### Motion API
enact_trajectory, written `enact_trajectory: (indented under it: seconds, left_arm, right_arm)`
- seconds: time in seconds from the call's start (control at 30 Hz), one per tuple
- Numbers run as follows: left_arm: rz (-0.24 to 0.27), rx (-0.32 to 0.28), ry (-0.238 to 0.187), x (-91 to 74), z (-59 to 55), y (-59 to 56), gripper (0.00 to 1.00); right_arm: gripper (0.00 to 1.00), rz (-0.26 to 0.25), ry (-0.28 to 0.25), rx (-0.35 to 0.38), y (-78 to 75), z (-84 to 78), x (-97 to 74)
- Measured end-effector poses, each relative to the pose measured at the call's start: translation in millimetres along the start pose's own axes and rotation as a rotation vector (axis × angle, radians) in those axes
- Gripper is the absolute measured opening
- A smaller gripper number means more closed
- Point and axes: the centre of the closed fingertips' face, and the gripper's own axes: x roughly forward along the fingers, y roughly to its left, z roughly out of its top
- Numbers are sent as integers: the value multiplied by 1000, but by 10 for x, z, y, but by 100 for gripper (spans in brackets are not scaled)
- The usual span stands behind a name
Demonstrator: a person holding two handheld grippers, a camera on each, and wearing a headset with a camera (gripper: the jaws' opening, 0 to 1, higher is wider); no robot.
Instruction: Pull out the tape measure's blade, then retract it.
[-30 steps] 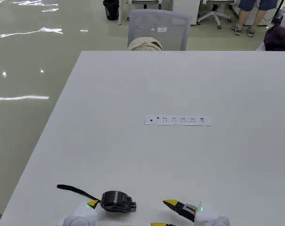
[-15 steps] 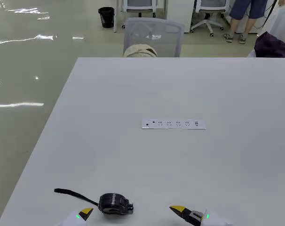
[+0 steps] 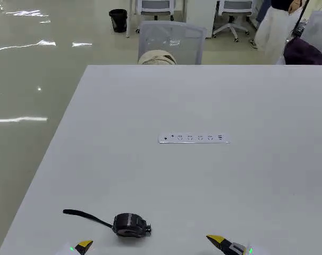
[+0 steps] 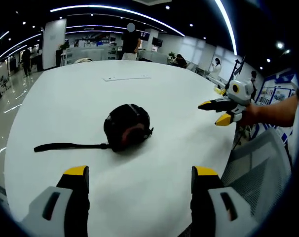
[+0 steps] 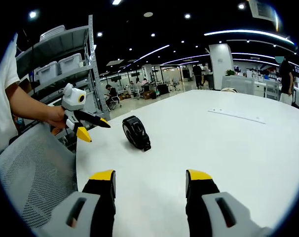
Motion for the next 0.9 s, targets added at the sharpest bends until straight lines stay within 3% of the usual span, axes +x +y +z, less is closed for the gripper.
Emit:
enact_trajectory:
  seconds: [0.27, 0.4, 0.9]
  left_arm:
    - [12, -6, 2, -184, -135, 31, 86]
    - [28, -25, -23, -274, -149, 63, 85]
    - [32, -51, -44, -512, -237, 128, 86]
  right_arm:
    - [61, -36, 2, 3, 14, -5, -162]
    - [63, -54, 0, 10, 28, 9, -259]
    - [69, -96, 0, -1, 131, -7, -550]
